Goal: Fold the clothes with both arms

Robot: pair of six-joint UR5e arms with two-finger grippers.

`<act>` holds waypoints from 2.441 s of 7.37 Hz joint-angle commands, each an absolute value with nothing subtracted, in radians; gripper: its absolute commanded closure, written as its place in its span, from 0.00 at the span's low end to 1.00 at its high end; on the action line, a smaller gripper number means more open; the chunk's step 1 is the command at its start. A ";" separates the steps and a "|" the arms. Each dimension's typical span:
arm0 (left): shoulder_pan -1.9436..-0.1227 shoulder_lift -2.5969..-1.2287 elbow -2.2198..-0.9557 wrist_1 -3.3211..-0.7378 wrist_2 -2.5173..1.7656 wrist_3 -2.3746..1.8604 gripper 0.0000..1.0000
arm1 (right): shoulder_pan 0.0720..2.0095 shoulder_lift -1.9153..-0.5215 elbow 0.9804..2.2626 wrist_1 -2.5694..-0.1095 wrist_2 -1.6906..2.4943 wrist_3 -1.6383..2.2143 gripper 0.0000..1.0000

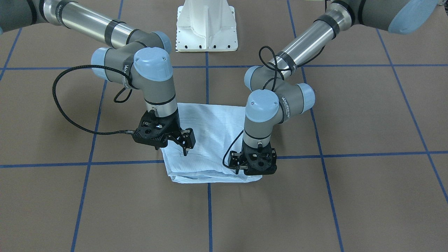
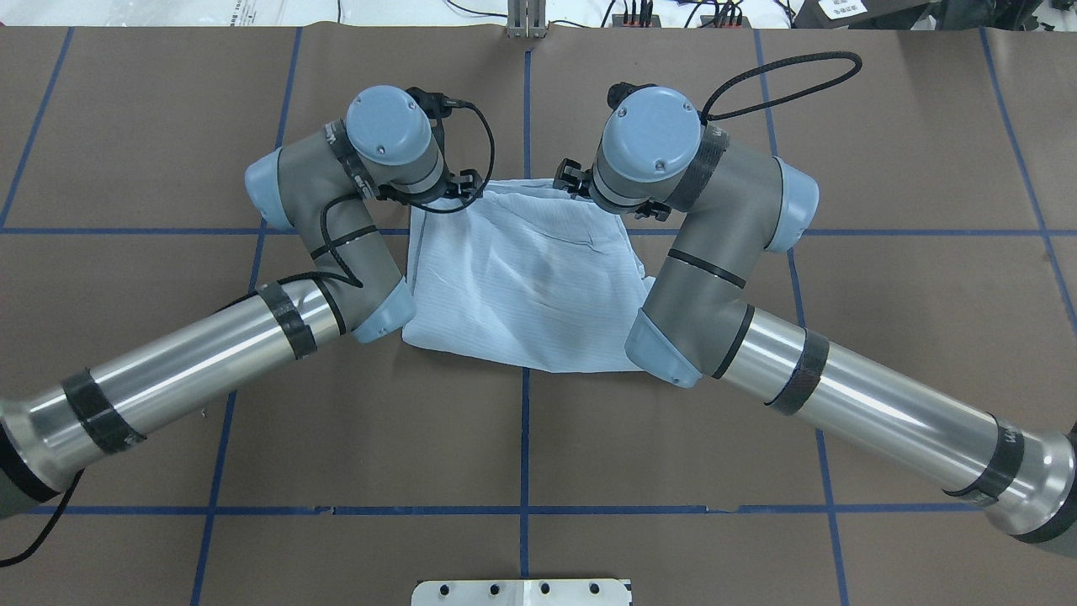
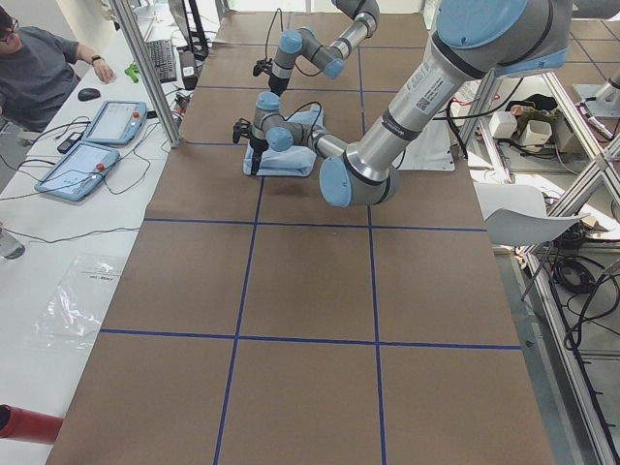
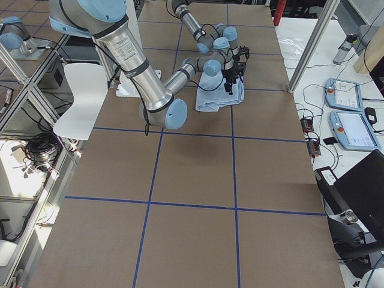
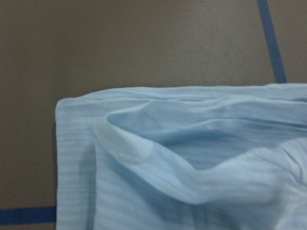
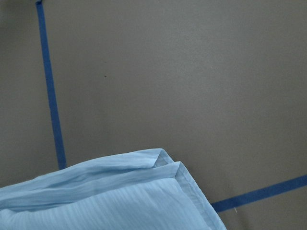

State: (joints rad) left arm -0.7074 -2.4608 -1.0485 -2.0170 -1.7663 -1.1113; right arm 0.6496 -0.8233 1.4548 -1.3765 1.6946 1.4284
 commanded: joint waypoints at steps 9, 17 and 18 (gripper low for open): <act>-0.795 -2.072 -1.837 -1.659 -1.902 -0.887 0.00 | 0.858 -0.966 1.564 -1.518 1.937 0.977 0.00; -1.179 -1.671 -2.042 -1.628 -2.100 -0.155 0.00 | 1.063 -1.422 1.905 -1.522 2.157 0.578 0.00; -1.266 -1.616 -2.034 -1.626 -2.146 -0.074 0.00 | 1.128 -1.472 1.907 -1.522 2.193 0.467 0.00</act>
State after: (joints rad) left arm -1.1516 -1.6932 -2.0362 -1.6271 -2.0920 -0.2095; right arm 1.0558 -1.4076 1.9011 -1.5215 2.1551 0.5981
